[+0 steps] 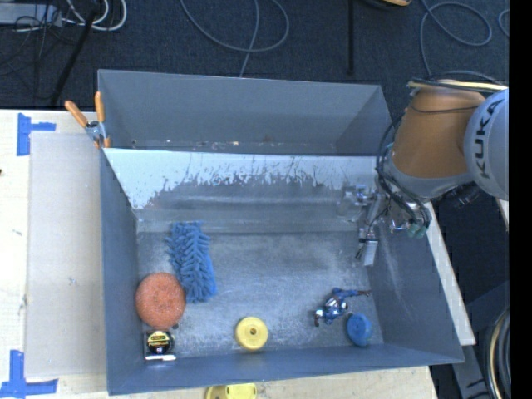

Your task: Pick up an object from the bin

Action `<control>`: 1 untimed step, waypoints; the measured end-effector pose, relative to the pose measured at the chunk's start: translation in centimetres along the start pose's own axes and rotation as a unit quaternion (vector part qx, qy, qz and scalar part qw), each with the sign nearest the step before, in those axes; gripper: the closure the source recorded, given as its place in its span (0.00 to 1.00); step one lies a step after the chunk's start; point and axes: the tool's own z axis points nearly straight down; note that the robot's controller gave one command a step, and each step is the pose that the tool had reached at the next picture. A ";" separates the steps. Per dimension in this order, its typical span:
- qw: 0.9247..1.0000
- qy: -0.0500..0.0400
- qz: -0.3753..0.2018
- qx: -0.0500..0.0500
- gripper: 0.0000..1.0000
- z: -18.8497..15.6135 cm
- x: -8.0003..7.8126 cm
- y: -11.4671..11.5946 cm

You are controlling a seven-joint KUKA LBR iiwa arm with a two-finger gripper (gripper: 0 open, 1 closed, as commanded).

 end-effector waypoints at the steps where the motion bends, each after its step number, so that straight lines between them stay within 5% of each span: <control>1: 1.000 -0.004 -0.001 0.000 0.00 -0.5 -0.1 0.0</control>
Offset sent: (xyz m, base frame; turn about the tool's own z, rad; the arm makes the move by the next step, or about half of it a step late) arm -0.0666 0.0200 -0.0766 -0.4377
